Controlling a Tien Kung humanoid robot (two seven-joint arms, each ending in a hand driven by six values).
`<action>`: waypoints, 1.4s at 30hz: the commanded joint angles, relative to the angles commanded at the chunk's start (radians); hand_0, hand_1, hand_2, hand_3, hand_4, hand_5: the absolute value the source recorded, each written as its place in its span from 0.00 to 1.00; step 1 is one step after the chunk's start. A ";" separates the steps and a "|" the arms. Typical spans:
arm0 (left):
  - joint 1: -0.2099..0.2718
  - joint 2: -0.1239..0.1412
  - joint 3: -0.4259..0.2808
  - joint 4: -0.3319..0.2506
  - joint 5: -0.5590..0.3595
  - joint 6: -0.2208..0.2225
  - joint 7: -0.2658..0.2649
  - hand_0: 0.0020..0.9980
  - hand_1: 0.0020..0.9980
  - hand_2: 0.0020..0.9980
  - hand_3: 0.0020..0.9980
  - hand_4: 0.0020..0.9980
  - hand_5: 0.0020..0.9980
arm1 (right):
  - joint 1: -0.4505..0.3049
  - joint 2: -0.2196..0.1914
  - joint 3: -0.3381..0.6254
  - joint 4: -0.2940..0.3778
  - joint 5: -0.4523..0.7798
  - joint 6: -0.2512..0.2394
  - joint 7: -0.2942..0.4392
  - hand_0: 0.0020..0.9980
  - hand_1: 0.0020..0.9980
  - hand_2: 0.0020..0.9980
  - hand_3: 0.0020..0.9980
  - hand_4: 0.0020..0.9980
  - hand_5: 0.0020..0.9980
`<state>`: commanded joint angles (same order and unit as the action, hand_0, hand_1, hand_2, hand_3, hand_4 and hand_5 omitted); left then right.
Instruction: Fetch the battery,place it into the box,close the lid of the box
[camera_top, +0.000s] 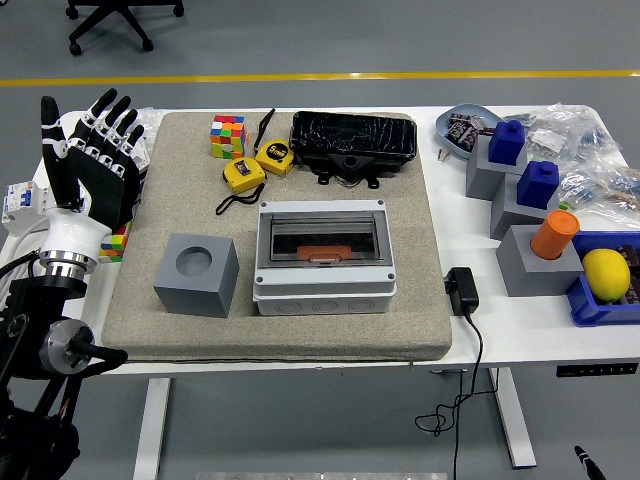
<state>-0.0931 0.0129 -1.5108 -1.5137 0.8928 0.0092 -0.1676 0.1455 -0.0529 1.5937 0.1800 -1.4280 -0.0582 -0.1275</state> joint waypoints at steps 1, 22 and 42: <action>0.001 0.000 -0.002 -0.001 0.000 0.000 0.000 0.90 0.90 0.83 0.79 1.00 1.00 | 0.000 0.000 -0.001 0.000 0.002 0.000 0.000 0.79 0.71 0.73 0.77 1.00 1.00; 0.009 0.007 -0.002 0.001 0.008 0.003 -0.004 0.89 0.85 0.79 0.85 1.00 1.00 | -0.005 -0.001 -0.012 0.000 0.004 0.005 0.001 0.80 0.72 0.73 0.77 1.00 1.00; 0.011 0.006 -0.005 0.007 0.016 0.010 -0.006 0.90 0.87 0.81 0.80 1.00 1.00 | -0.006 0.001 -0.002 0.000 0.005 0.004 0.001 0.79 0.71 0.73 0.77 1.00 1.00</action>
<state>-0.0819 0.0185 -1.5156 -1.5070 0.9090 0.0194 -0.1734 0.1397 -0.0522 1.5913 0.1800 -1.4226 -0.0545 -0.1266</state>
